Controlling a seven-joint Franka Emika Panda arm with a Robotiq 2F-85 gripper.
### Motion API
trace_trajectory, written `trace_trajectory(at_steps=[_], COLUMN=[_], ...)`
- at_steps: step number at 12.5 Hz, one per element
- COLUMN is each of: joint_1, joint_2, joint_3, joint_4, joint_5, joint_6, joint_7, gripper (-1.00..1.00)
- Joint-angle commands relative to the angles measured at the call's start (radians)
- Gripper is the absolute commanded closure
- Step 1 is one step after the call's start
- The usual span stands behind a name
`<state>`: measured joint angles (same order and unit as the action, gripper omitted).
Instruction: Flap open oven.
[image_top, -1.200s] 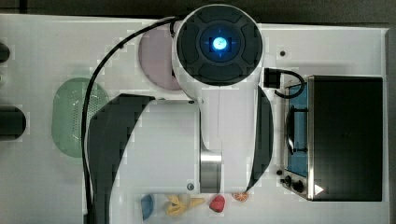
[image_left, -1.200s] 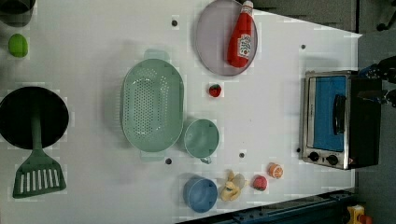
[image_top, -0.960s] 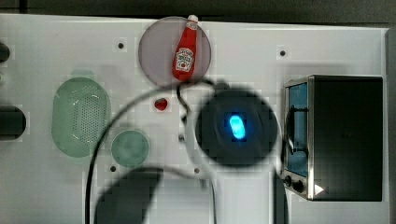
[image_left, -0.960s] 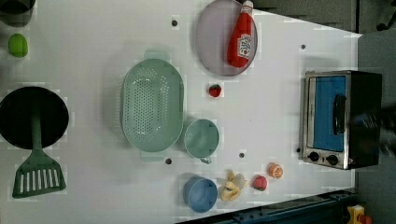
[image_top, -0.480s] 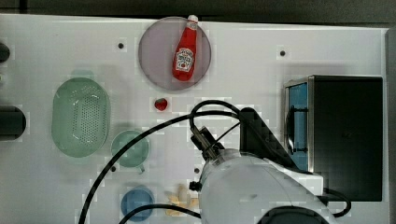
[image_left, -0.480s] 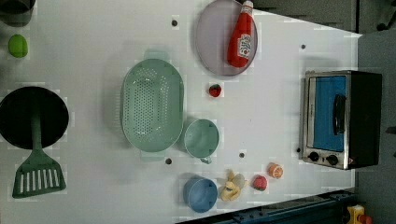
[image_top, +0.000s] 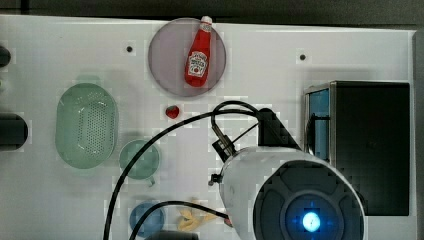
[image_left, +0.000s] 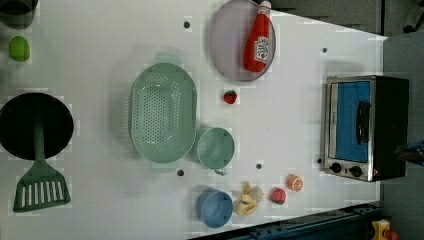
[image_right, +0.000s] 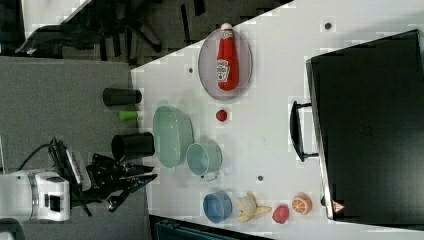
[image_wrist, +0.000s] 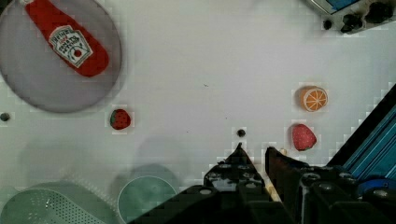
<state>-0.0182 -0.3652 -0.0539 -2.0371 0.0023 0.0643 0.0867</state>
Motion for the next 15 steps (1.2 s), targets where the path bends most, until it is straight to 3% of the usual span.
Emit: trace_trajectory(at_steps=[1,7,15], joint_1=[-0.022,-0.044,-0.074], joint_2=[0.020,0.104,0.251], joint_3=[-0.036,-0.127,-0.303], joint_4=[-0.026,-0.084,-0.149], joint_5=[0.003,-0.092,-0.094], joint_6=[0.024,0.180,0.502], joint_7=[0.013,-0.433,-1.175], gripper=[0.65,0.65,0.65])
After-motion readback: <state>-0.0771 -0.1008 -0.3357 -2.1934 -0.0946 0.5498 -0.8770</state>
